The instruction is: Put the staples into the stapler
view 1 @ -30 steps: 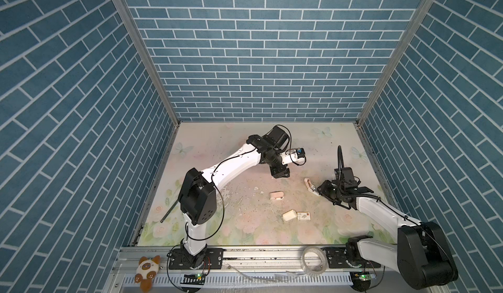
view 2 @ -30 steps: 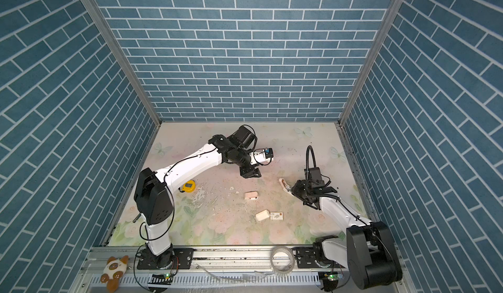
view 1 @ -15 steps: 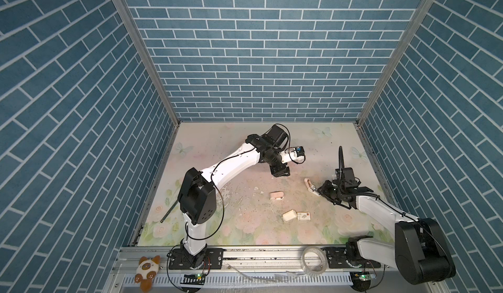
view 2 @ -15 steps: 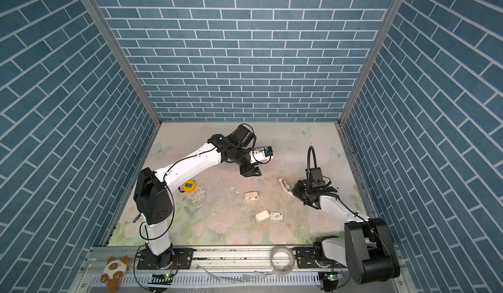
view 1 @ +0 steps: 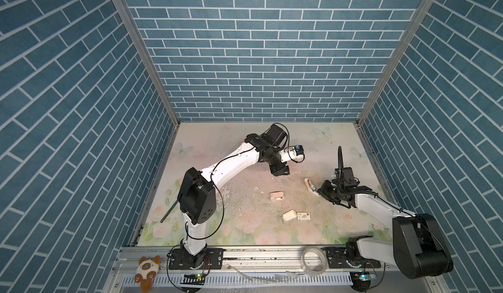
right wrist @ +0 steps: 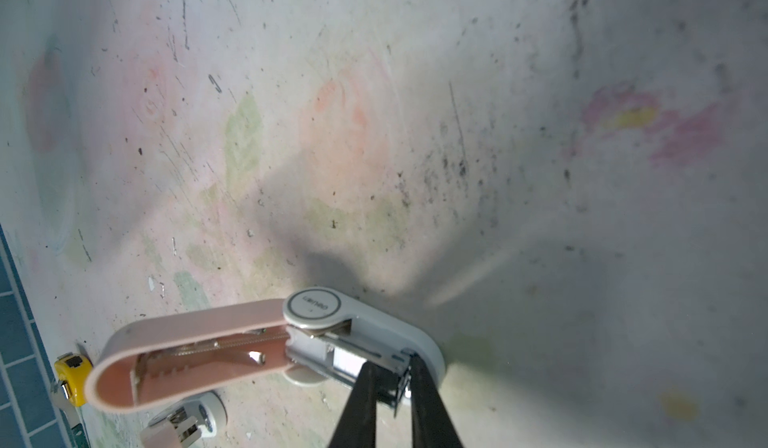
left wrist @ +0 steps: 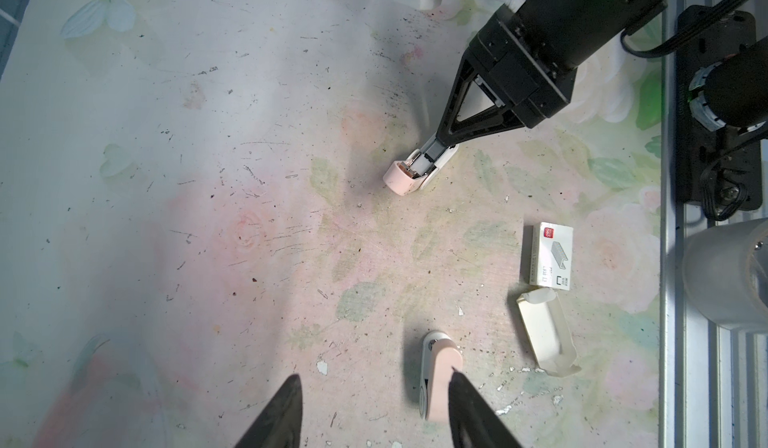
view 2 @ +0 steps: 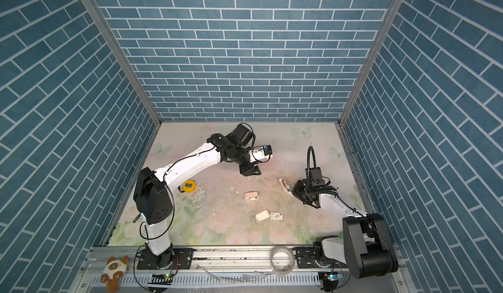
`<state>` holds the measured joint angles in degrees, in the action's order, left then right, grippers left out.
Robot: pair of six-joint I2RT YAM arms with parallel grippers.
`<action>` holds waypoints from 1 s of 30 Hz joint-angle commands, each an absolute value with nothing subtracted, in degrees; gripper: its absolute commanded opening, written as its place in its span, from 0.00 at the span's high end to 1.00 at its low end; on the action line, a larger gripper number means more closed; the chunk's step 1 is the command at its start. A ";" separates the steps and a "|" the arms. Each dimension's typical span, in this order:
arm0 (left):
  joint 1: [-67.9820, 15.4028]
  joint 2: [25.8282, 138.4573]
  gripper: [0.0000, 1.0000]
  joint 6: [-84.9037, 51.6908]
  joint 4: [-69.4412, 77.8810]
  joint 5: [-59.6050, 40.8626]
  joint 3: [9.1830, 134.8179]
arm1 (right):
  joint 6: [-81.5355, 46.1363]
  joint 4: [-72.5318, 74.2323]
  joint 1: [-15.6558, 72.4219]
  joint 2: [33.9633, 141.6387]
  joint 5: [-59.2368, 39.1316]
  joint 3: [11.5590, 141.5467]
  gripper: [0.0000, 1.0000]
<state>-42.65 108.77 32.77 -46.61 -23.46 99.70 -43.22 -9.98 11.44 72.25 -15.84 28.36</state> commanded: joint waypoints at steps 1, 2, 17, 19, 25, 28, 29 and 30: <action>-42.12 110.21 0.42 32.49 -46.50 -24.19 99.65 | -41.47 -10.60 11.19 73.43 -15.90 29.66 0.85; -42.11 110.21 0.42 32.45 -46.49 -24.23 99.63 | -41.03 -10.78 11.21 73.56 -15.95 29.88 0.86; -41.50 110.04 0.42 32.39 -46.41 -24.20 99.05 | -32.17 -15.07 11.16 78.11 -17.92 34.53 0.93; -41.41 110.04 0.42 32.30 -46.41 -24.25 99.05 | -30.76 -15.35 11.22 78.85 -18.68 35.37 0.93; -41.31 110.21 0.42 32.43 -46.49 -24.19 98.92 | -28.53 -16.27 11.59 81.62 -20.17 37.94 0.92; -41.25 110.06 0.42 32.50 -46.67 -24.24 98.88 | -27.41 -16.17 12.26 82.66 -21.89 39.16 0.92; -41.23 109.96 0.42 32.43 -46.66 -24.17 98.71 | -27.11 -16.17 12.59 83.30 -22.46 39.67 0.92; -41.25 109.90 0.42 32.48 -46.54 -24.07 98.62 | -26.76 -16.19 13.01 83.86 -22.90 40.30 0.92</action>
<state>-41.60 108.77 32.73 -46.37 -23.46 99.48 -30.06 -15.03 11.92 82.37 -20.01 38.26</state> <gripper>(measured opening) 0.576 0.083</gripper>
